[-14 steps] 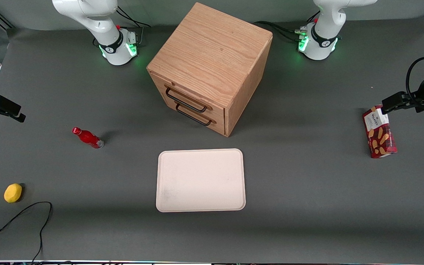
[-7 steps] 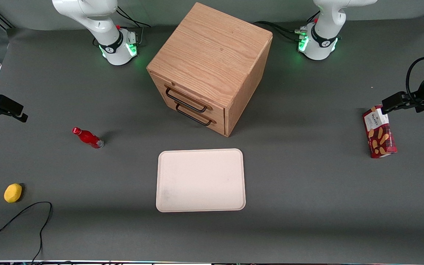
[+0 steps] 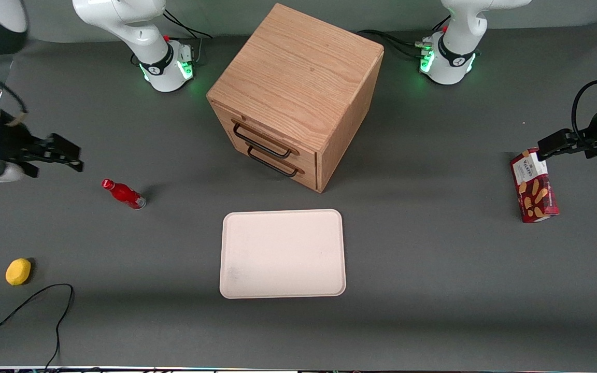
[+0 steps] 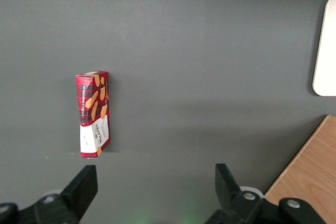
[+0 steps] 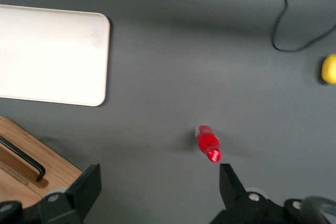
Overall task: Open upper drawer
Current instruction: 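Move the right gripper toward the upper drawer's black handle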
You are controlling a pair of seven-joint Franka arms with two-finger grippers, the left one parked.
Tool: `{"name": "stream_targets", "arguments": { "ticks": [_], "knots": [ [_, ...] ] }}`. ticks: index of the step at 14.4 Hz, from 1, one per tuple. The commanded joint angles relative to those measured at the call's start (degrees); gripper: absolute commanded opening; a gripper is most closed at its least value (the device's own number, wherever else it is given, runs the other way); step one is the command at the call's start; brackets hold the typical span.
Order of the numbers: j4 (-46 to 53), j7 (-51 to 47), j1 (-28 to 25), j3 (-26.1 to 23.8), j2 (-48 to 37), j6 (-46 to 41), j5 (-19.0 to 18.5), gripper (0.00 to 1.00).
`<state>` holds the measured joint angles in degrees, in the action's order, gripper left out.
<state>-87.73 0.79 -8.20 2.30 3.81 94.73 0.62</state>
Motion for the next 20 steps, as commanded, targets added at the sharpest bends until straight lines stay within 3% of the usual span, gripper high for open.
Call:
{"name": "stream_targets", "arguments": {
  "ticks": [1, 7, 12, 20],
  "knots": [
    [1.2, 1.8, -4.3, 0.3, 2.3, 1.6, -0.1, 1.0],
    [4.1, 11.1, -15.3, 0.3, 6.7, 1.5, -0.2, 1.0],
    [4.1, 12.0, -23.3, 0.3, 7.4, 1.5, -0.5, 1.0],
    [3.8, 17.5, -28.5, 0.2, 9.3, 1.8, 1.7, 1.0]
  ]
}}
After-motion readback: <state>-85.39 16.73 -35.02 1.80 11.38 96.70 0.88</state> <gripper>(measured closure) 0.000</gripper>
